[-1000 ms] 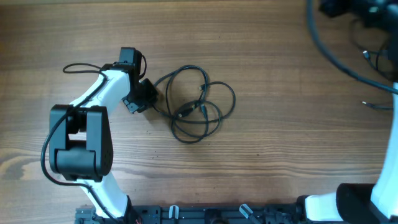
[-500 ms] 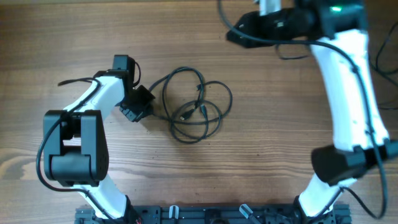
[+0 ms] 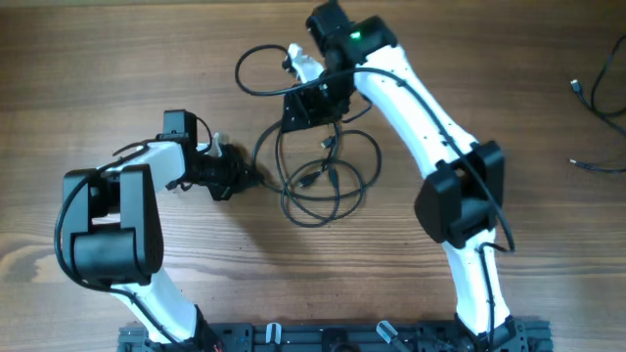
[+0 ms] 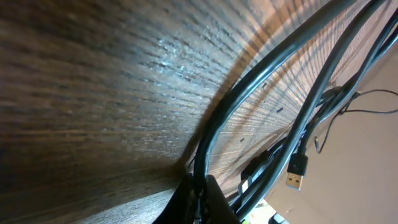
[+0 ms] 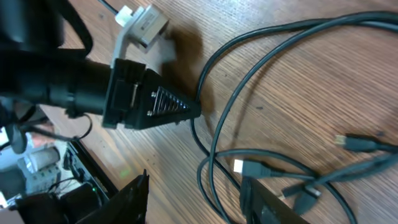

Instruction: Untangle cables

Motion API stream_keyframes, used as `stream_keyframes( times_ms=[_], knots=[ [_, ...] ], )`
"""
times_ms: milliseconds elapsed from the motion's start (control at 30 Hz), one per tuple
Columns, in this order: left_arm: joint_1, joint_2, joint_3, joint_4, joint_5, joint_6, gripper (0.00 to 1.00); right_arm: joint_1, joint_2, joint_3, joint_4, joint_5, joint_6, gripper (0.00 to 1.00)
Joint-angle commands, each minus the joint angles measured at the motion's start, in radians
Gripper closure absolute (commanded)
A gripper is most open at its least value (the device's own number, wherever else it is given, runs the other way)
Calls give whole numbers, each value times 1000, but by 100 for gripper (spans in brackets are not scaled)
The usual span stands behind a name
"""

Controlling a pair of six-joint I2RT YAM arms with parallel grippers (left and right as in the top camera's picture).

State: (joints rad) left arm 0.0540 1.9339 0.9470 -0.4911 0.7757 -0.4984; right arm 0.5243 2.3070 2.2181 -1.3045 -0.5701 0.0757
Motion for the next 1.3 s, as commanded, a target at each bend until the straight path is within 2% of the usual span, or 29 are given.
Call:
stream_keyframes(
  times_ms=[0, 467, 733, 867, 933, 1067, 1167, 1267],
  knots=[
    [2, 62, -46, -8, -111, 24, 96, 19, 69, -1, 6, 13, 117, 50],
    [5, 49, -45, -7, -114, 27, 96, 111, 159, -2, 68, 89, 266, 48],
    [7, -316, -45, -74, -198, 46, 96, 118, 159, -2, 101, 134, 287, 48],
    [7, -356, -45, -98, -197, 46, 96, 119, 175, -2, 137, 136, 291, 49],
    [7, -356, -45, -105, -197, 41, 96, 120, 204, -2, 144, 109, 269, 55],
    [7, -356, -45, -108, -198, 31, 96, 122, 212, 2, 140, 94, 237, 93],
    [7, -356, -46, -117, -257, 16, 96, 103, 151, 32, 100, 97, 178, 96],
    [7, -356, -46, -153, -360, 13, 96, 21, -26, 113, 38, 97, 126, 96]
  ],
)
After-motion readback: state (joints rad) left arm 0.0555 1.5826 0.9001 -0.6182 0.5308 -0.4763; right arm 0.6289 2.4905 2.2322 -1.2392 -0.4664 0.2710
